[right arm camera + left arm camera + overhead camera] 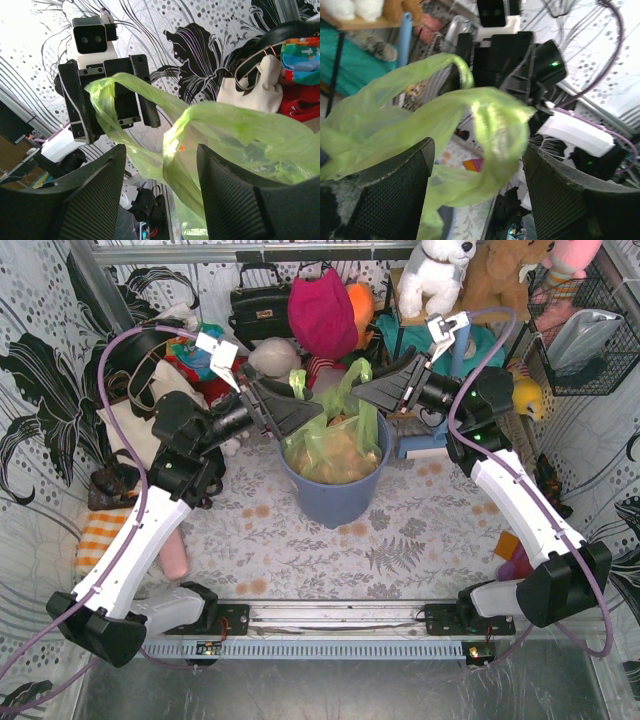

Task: Tie the trash bag

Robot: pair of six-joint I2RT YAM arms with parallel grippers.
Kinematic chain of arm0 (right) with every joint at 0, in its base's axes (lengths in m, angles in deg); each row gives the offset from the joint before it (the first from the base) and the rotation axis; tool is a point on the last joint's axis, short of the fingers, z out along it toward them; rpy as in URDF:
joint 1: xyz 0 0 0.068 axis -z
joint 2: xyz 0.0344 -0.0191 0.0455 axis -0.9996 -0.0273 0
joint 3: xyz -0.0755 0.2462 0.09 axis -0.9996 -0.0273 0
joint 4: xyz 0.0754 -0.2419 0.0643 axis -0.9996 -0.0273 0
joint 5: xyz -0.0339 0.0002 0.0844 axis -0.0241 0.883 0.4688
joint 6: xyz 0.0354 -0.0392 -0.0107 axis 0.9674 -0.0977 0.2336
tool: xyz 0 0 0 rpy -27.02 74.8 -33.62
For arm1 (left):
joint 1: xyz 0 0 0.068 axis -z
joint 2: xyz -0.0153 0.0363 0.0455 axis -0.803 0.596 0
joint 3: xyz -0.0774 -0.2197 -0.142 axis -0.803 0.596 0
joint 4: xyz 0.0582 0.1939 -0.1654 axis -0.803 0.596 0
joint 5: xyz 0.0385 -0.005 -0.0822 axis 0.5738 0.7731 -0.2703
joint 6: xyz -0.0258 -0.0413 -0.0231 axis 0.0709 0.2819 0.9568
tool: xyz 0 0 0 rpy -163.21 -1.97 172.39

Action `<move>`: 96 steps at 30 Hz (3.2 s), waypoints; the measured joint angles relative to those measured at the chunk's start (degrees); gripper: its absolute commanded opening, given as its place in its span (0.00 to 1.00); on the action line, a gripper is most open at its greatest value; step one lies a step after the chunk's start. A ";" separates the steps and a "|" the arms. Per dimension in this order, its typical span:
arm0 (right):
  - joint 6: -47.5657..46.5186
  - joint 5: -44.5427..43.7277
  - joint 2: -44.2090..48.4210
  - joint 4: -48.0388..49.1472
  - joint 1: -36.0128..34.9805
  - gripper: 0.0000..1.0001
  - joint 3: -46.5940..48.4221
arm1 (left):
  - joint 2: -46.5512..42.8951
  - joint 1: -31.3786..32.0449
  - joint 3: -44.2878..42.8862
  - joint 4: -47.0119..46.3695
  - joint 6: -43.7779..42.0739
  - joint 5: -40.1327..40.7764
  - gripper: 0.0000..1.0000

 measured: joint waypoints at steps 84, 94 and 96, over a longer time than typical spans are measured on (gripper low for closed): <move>-13.00 -14.10 2.78 -30.23 -1.14 0.55 18.80 | 20.15 1.03 -33.35 12.00 6.49 -10.34 0.80; -12.94 -12.92 -3.52 -31.82 -4.50 0.55 34.64 | 16.24 0.98 -37.29 4.44 8.52 -5.99 0.80; -12.72 -13.09 -2.36 -30.71 -5.35 0.55 31.41 | 14.80 1.01 -33.38 2.97 9.16 -5.66 0.80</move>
